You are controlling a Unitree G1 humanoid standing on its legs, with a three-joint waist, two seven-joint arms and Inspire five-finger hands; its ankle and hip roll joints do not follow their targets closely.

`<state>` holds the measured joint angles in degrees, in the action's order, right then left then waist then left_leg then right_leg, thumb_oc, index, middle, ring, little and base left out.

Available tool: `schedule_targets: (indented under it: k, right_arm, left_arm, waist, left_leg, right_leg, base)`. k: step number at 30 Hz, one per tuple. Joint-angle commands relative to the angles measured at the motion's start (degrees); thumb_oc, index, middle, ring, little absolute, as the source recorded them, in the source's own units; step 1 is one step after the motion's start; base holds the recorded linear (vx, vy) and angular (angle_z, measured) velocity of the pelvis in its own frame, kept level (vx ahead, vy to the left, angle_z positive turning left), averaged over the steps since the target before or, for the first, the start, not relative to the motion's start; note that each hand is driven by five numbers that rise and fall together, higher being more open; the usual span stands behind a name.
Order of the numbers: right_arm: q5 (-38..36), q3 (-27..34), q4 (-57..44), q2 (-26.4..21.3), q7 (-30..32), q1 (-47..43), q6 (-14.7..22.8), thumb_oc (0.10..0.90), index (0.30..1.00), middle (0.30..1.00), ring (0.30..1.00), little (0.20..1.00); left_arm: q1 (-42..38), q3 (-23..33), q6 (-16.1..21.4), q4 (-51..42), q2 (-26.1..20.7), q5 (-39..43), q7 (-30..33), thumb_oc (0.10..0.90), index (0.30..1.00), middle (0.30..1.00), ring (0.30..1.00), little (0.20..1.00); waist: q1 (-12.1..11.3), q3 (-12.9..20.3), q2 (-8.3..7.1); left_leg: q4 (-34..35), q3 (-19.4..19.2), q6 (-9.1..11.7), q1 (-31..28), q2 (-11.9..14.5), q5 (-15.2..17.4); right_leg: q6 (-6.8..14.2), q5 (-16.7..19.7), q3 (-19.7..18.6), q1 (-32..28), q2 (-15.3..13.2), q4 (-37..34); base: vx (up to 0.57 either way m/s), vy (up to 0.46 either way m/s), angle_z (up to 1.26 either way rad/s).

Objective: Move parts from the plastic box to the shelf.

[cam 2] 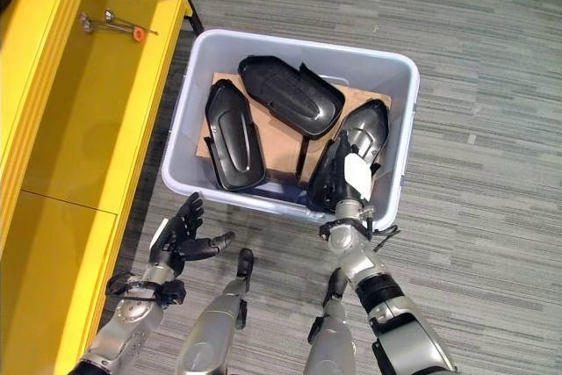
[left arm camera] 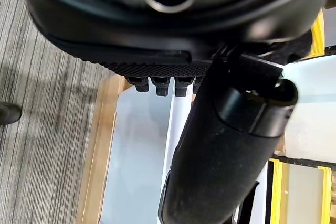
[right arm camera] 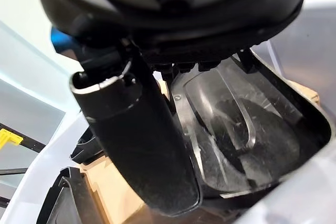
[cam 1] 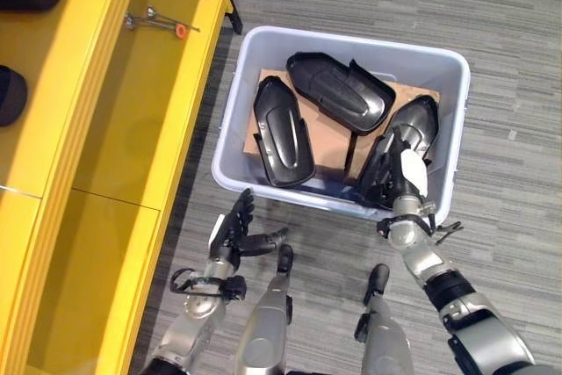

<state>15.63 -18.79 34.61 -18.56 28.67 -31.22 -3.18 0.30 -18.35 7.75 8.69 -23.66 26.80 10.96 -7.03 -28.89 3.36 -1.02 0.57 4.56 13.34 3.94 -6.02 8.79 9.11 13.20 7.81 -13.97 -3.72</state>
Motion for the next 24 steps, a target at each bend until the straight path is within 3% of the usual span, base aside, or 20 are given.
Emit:
schedule_targets:
  k: [1,13,24]
  right_arm:
    - [1.09,-0.07,-3.22,-1.07,3.24,-2.5,2.9,0.9,1.0,1.0,1.0,1.0]
    - [-1.72,0.81,9.56,-4.36,4.46,-10.49,2.15,0.9,1.0,1.0,1.0,1.0]
    - [-6.18,-4.94,29.1,-9.24,-0.37,-21.24,3.87,0.9,1.0,1.0,1.0,1.0]
  left_arm:
    - [0.86,-0.37,5.86,-6.15,-2.2,0.98,0.85,0.9,1.0,1.0,1.0,1.0]
    - [0.59,-1.33,6.69,-6.94,-3.24,2.43,0.25,0.9,1.0,1.0,1.0,1.0]
    - [-0.33,-3.3,6.52,-7.19,-4.16,3.81,-1.67,0.9,1.0,1.0,1.0,1.0]
  waist:
    - [-0.53,2.6,-0.75]
    - [-1.31,2.23,-0.03]
    - [-3.19,1.75,1.16]
  left_leg:
    - [-4.54,-1.6,-2.01,2.62,1.47,2.81]
    - [-4.81,-1.3,-2.06,3.94,1.02,2.72]
    - [-4.78,-0.86,-1.9,4.81,0.69,2.29]
  right_leg:
    - [1.46,-4.57,-0.63,1.76,-5.67,9.46]
    - [1.48,-4.28,-0.41,2.88,-6.13,9.89]
    - [1.43,-4.38,0.14,3.29,-6.05,10.04]
  base:
    - [0.0,0.0,0.0]
    - [0.0,0.001,0.02]
    - [0.0,-0.001,0.01]
